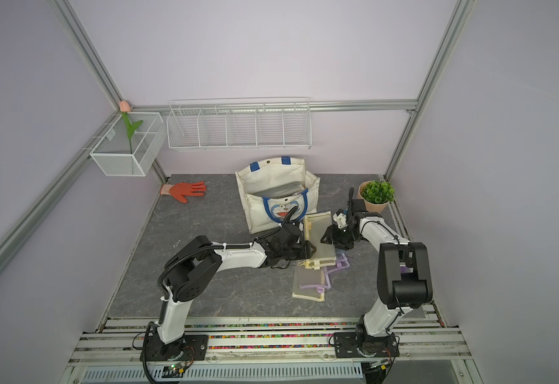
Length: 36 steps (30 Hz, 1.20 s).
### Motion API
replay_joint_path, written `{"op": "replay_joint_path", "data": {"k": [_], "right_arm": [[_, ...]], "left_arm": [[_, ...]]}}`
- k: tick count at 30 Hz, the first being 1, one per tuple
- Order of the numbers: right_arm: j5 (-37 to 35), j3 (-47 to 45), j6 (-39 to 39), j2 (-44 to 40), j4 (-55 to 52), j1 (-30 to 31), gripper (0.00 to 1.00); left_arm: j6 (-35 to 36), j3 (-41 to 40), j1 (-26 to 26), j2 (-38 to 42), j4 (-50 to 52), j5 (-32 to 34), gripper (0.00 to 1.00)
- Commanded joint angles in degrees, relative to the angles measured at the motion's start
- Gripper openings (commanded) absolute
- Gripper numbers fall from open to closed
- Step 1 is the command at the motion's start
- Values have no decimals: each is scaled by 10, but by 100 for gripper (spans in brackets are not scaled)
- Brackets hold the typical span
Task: Put the pencil pouch into the canvas bag
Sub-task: Pick up the pencil pouch.
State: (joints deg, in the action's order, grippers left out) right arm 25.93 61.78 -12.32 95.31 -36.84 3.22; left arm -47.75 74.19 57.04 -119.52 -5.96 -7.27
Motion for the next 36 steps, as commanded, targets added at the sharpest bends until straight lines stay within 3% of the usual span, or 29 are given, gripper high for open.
{"op": "replay_joint_path", "data": {"k": [1,5,12,15,29,36], "right_arm": [[-9,-11,12,-28,-18,7,53],[-24,-13,14,-42,-29,16,51],[-51,-14,24,-60,-54,19,73],[-55,-15,21,-59,-57,16,76],[-34,-14,17,-54,-55,-6,79],[0,-18,17,-37,-43,0,74]], "left_arm": [[-1,21,5,-11,-12,-6,49],[0,22,8,-13,-11,-6,48],[-4,8,8,-7,-22,-3,47],[-6,3,8,-6,-25,-3,47],[-6,-3,8,-10,-27,-5,47],[-3,1,9,-11,-27,-6,47]]}}
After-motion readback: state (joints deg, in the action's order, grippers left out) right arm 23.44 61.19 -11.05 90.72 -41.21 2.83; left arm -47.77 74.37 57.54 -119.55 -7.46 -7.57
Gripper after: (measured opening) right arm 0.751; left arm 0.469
